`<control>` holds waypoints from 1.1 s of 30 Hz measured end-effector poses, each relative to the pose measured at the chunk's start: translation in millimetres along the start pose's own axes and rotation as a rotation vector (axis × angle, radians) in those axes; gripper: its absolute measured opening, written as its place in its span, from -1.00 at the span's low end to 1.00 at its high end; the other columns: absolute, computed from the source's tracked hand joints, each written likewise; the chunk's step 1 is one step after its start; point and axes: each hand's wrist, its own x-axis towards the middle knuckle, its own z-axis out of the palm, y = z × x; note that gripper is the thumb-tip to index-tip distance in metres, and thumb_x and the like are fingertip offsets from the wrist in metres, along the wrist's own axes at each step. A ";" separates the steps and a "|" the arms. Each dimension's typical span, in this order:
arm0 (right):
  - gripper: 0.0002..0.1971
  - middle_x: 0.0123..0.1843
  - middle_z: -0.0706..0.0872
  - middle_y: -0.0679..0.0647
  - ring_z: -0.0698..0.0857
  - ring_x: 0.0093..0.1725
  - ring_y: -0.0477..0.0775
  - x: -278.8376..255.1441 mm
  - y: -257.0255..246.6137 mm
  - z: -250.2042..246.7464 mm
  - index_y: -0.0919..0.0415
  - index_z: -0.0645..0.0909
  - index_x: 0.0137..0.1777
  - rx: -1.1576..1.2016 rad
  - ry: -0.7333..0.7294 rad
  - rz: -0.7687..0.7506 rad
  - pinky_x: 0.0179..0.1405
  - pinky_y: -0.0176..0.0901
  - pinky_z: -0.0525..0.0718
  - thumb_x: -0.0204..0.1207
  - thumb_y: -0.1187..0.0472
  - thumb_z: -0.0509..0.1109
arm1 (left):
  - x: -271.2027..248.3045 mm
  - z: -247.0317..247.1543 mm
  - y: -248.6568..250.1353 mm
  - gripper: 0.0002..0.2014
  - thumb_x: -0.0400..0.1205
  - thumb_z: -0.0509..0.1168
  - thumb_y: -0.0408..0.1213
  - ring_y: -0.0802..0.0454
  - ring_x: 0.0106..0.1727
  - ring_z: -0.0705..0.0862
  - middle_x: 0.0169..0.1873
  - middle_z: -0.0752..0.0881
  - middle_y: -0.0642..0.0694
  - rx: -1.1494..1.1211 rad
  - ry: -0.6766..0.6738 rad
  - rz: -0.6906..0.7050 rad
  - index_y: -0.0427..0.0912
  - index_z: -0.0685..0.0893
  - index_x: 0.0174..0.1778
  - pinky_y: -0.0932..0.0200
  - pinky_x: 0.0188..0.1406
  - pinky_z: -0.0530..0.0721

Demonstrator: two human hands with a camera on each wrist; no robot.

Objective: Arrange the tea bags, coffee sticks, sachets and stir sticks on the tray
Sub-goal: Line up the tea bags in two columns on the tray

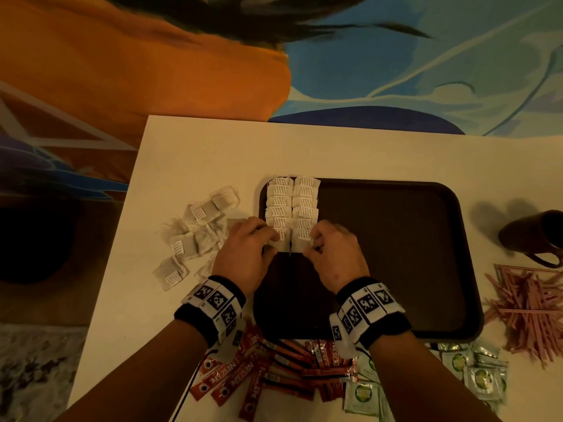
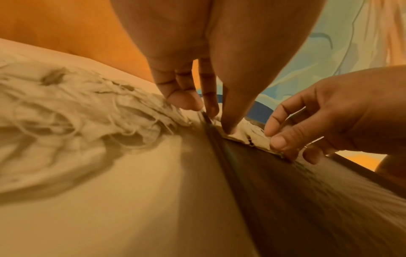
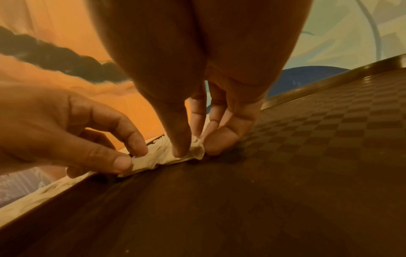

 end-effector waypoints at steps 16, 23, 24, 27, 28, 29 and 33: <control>-0.73 0.15 0.61 -0.01 0.71 0.02 0.04 -8.3 -7.0 -3.9 0.01 0.66 0.19 -0.034 0.019 -0.055 0.04 0.07 0.81 0.54 0.16 0.59 | -6.4 -8.2 1.4 -0.79 0.62 0.45 -0.34 -0.11 0.24 0.60 0.19 0.59 -0.02 -0.034 0.008 -0.006 -0.03 0.75 0.15 -0.05 0.08 0.72; -0.77 0.10 0.66 -0.08 0.70 0.02 -0.02 -33.7 -47.3 3.6 -0.03 0.66 0.22 -0.039 -0.099 -0.238 0.06 0.04 0.79 0.60 0.15 0.51 | -42.5 -56.5 -49.6 -0.75 0.58 0.50 -0.31 0.00 0.06 0.66 0.13 0.58 0.08 -0.121 0.143 -0.176 0.06 0.74 0.12 0.06 0.08 0.71; -0.80 0.08 0.68 -0.08 0.69 0.04 -0.01 -36.4 -54.6 9.0 -0.02 0.67 0.20 -0.058 -0.136 -0.262 0.08 0.05 0.77 0.60 0.15 0.49 | -50.0 -63.5 -59.9 -0.75 0.57 0.51 -0.31 -0.01 0.03 0.66 0.10 0.60 0.07 -0.102 0.148 -0.218 0.06 0.74 0.12 0.04 0.06 0.72; -0.83 0.13 0.70 -0.01 0.68 0.12 0.05 -43.1 -75.0 31.4 0.03 0.67 0.19 -0.129 -0.239 -0.329 0.16 0.05 0.73 0.62 0.17 0.45 | -73.2 -78.1 -91.6 -0.74 0.55 0.54 -0.28 -0.08 -0.01 0.69 0.04 0.64 0.04 -0.032 0.131 -0.327 0.05 0.74 0.11 -0.05 0.03 0.75; -0.82 0.16 0.70 0.01 0.68 0.15 0.08 -45.2 -80.5 40.0 0.03 0.67 0.20 -0.152 -0.269 -0.346 0.18 0.04 0.72 0.63 0.17 0.44 | -79.9 -80.9 -100.0 -0.76 0.56 0.53 -0.24 -0.09 -0.01 0.69 0.03 0.63 0.05 -0.021 0.111 -0.371 0.07 0.73 0.11 -0.06 0.03 0.74; -0.81 0.18 0.70 0.02 0.68 0.17 0.10 -47.2 -85.6 48.7 0.03 0.66 0.21 -0.176 -0.293 -0.358 0.19 0.04 0.71 0.63 0.16 0.43 | -85.6 -82.8 -106.6 -0.77 0.58 0.52 -0.20 -0.10 0.01 0.69 0.04 0.61 0.07 -0.011 0.085 -0.413 0.10 0.71 0.12 -0.04 0.03 0.73; -0.76 0.23 0.67 0.00 0.67 0.21 0.12 -53.5 -104.2 75.2 0.00 0.60 0.28 -0.264 -0.328 -0.363 0.19 0.06 0.71 0.64 0.14 0.39 | -98.2 -81.6 -120.9 -0.68 0.61 0.49 -0.06 -0.12 0.27 0.59 0.25 0.58 0.00 0.007 0.040 -0.484 0.06 0.68 0.27 -0.05 0.20 0.64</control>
